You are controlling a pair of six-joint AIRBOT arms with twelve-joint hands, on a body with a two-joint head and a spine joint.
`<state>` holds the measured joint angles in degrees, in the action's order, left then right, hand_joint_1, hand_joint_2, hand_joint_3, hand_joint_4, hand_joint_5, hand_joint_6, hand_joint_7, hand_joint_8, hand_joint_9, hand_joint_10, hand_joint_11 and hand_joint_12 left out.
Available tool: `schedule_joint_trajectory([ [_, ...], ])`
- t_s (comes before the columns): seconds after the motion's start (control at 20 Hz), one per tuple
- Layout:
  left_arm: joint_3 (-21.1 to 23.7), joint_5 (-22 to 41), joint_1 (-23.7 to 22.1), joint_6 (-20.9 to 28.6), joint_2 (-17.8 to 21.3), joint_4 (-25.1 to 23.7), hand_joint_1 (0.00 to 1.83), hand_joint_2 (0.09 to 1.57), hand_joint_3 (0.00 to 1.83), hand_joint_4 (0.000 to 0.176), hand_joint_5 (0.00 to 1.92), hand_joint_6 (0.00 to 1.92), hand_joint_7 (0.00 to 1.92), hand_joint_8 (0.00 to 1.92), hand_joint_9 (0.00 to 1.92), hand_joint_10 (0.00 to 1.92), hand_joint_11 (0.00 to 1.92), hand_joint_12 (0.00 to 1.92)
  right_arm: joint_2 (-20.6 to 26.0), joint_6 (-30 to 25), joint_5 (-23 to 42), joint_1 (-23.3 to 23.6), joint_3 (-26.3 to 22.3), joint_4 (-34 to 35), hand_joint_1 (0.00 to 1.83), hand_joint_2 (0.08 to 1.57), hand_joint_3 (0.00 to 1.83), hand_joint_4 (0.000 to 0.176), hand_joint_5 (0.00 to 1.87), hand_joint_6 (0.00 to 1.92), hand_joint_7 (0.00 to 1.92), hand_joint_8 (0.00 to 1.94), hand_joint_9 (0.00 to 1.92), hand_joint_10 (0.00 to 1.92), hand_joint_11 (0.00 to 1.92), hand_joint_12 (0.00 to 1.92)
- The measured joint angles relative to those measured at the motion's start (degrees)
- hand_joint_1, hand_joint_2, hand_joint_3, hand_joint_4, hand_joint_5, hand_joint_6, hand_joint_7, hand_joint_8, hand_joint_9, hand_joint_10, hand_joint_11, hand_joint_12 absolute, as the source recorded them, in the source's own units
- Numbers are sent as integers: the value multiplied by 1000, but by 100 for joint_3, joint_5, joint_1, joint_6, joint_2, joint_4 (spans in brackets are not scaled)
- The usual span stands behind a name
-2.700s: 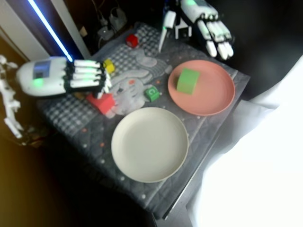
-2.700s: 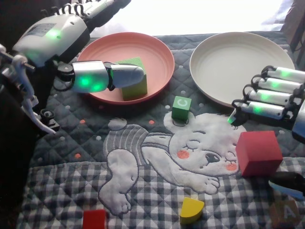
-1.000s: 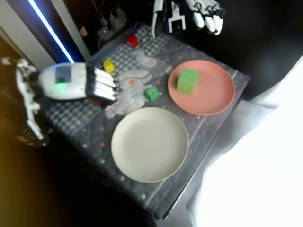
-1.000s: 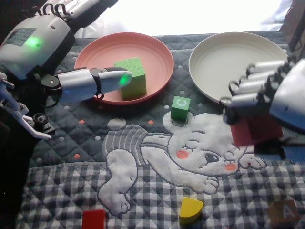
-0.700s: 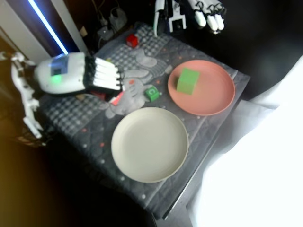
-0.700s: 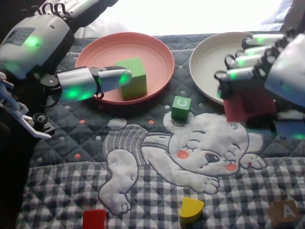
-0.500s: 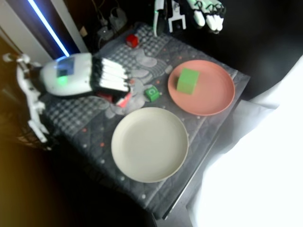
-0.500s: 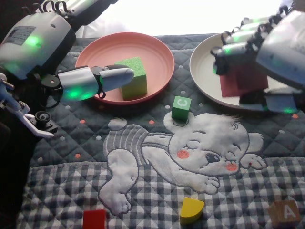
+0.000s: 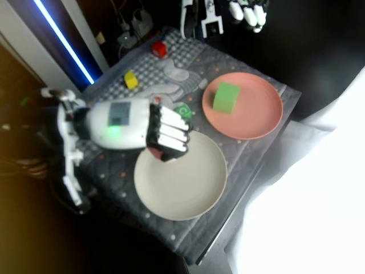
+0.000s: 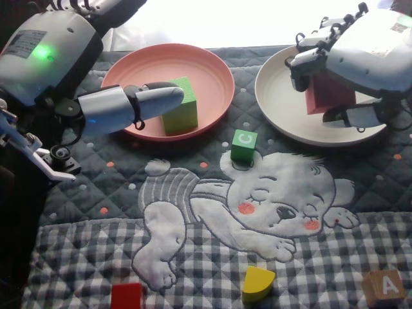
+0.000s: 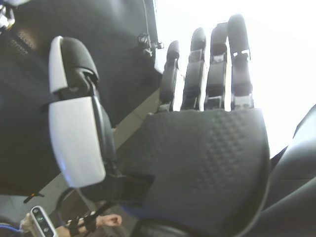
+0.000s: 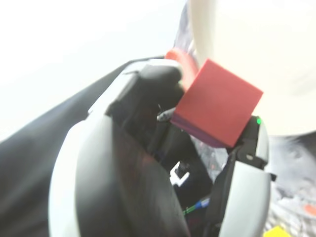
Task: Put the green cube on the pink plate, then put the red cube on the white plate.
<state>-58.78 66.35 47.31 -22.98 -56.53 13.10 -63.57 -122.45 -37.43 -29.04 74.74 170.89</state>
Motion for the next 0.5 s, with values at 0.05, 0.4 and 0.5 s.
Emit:
schedule_joint_trajectory([
  [0.05,0,-4,0,-2,-2,-4,498,993,0,84,229,3,328,14,134,460,0,1522,-35,-2,66,20,48,4,1340,1239,0,0,668,1306,782,1386,682,1577,505,1680],
  [0.4,0,31,0,0,0,-4,601,1013,1,87,253,4,357,13,151,449,0,1438,-85,-2,227,35,125,4,1076,1094,0,0,409,548,482,384,365,588,103,1370],
  [0.5,0,42,0,0,0,-2,595,1026,4,74,253,2,365,13,145,462,0,1416,-85,0,273,72,122,0,1004,981,0,0,305,160,267,30,176,116,3,851],
])
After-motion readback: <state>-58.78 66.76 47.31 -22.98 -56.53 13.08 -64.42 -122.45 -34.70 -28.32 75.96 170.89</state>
